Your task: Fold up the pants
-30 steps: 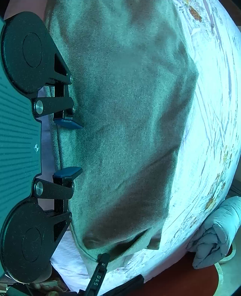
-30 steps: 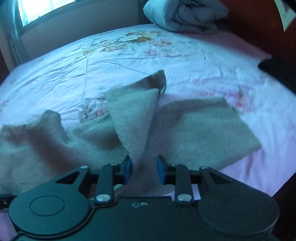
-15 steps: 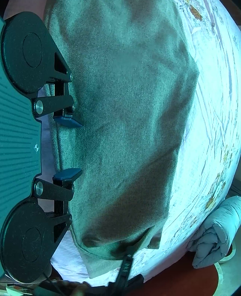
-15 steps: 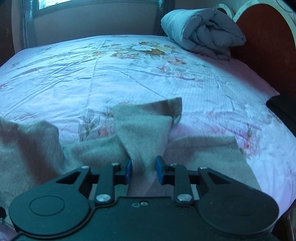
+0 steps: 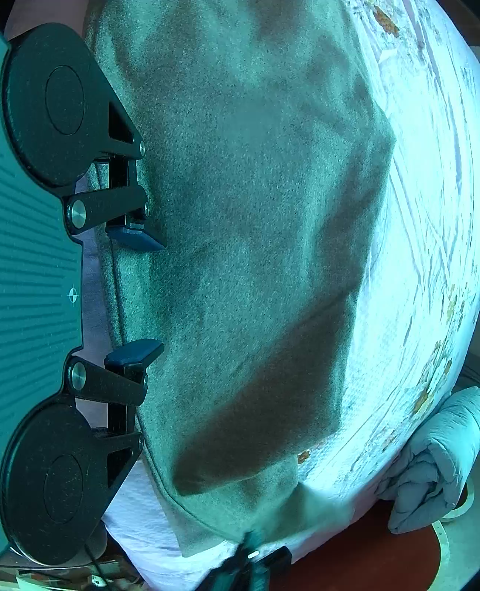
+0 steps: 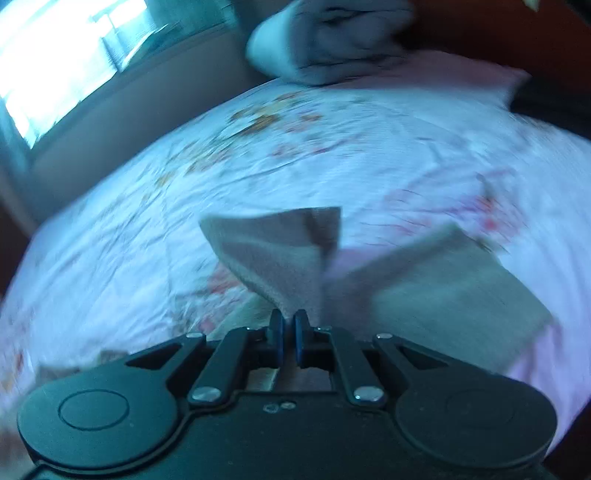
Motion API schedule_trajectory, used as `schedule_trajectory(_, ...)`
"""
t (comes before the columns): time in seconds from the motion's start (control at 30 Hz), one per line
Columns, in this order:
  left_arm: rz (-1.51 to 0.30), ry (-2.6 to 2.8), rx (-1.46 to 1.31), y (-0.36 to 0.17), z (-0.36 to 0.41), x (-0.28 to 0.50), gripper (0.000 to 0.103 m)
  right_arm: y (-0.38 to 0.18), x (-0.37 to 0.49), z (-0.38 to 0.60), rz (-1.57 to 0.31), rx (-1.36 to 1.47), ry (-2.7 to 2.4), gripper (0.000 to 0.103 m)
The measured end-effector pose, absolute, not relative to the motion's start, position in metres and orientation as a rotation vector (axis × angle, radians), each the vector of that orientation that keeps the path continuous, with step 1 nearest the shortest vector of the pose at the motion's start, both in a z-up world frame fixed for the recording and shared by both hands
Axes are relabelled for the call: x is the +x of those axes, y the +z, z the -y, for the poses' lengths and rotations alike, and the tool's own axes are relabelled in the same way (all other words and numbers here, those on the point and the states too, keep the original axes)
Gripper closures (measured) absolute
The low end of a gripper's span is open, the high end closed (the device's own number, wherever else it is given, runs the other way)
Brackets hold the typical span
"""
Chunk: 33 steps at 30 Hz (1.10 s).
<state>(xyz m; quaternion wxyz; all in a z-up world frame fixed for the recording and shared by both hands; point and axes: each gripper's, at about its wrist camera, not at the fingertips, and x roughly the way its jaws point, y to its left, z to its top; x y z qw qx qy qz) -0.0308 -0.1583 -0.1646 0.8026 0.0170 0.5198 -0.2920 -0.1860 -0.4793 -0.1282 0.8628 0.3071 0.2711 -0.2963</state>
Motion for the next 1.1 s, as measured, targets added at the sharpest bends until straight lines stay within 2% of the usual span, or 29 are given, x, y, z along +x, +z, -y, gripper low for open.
schedule_trajectory(0.1, -1.112, -0.629, 0.044, -0.165, 0.159, -0.031, 0.049, -0.139, -0.227, 0.489, -0.519, 0.761, -0.707, 0.103)
schedule_trajectory(0.27, -1.111, -0.631, 0.052, -0.165, 0.16, -0.031, 0.048, -0.174, -0.262, 0.493, -0.56, 0.87, -0.754, 0.102)
schedule_trajectory(0.3, -1.111, -0.631, 0.053, -0.164, 0.161, -0.031, 0.048, -0.177, -0.265, 0.495, -0.548, 0.894, -0.738, 0.1)
schedule_trajectory(0.37, -1.109, -0.63, 0.054, -0.165, 0.161, -0.032, 0.048, -0.177, -0.27, 0.501, -0.504, 0.947, -0.72, 0.086)
schedule_trajectory(0.43, -1.107, -0.629, 0.058, -0.165, 0.161, -0.033, 0.048, -0.175, -0.275, 0.511, -0.463, 0.991, -0.711, 0.083)
schedule_trajectory(0.63, -1.11, -0.628, 0.064, -0.165, 0.164, -0.032, 0.048, -0.177, -0.289, 0.552, -0.382, 1.057, -0.806, 0.084)
schedule_trajectory(0.8, -1.107, -0.623, 0.07, -0.165, 0.165, -0.032, 0.048, -0.18, -0.287, 0.571, -0.399, 1.045, -0.846, 0.089)
schedule_trajectory(0.93, -1.092, -0.612, 0.078, -0.165, 0.167, -0.035, 0.048, -0.175, -0.282, 0.573, -0.446, 0.973, -0.879, 0.098)
schedule_trajectory(1.1, -1.072, -0.599, 0.079, -0.163, 0.167, -0.035, 0.048, -0.163, -0.283, 0.563, -0.471, 0.881, -0.888, 0.1)
